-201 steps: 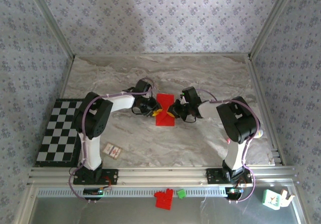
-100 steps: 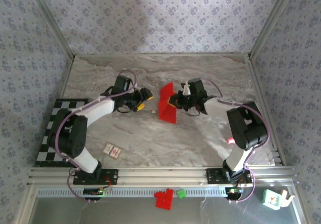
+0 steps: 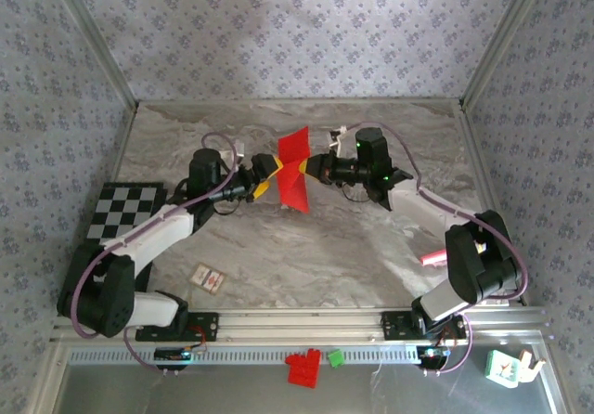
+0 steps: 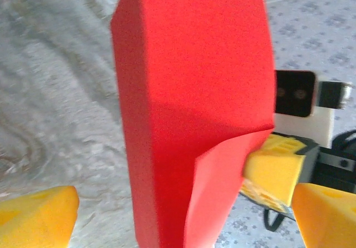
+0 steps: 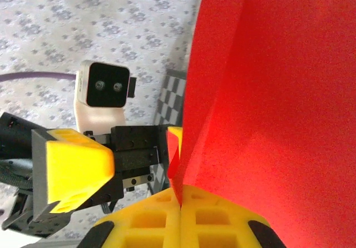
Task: Fold a paper plane with a square sheet of paper (pick it up from the middle)
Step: Pick up the paper from the center of the table, then turn over the paper at the center of the table.
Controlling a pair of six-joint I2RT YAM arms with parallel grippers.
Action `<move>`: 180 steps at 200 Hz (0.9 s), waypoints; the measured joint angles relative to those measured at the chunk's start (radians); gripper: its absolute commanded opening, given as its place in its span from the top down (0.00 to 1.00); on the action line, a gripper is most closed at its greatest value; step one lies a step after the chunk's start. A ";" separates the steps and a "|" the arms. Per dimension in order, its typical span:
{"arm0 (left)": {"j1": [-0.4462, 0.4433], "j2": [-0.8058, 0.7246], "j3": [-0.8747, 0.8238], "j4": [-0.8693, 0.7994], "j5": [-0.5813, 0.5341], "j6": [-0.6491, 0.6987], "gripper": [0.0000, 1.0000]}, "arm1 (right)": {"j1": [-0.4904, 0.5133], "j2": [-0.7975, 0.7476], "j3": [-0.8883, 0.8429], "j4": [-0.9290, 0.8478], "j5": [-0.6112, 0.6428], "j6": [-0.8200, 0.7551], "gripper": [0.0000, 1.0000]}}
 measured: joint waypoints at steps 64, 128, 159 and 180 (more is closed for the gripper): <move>-0.039 -0.005 0.000 0.129 0.061 -0.045 0.19 | 0.015 0.000 0.001 0.132 -0.024 0.090 0.97; -0.033 -0.005 0.000 0.175 0.061 -0.062 0.48 | 0.005 0.002 0.008 0.147 -0.024 0.110 0.95; -0.023 -0.005 0.000 0.175 0.051 -0.058 0.58 | -0.003 0.005 0.008 0.147 -0.024 0.113 0.93; -0.019 -0.005 0.000 0.173 0.041 -0.046 0.66 | -0.006 0.011 0.008 0.147 -0.025 0.113 0.92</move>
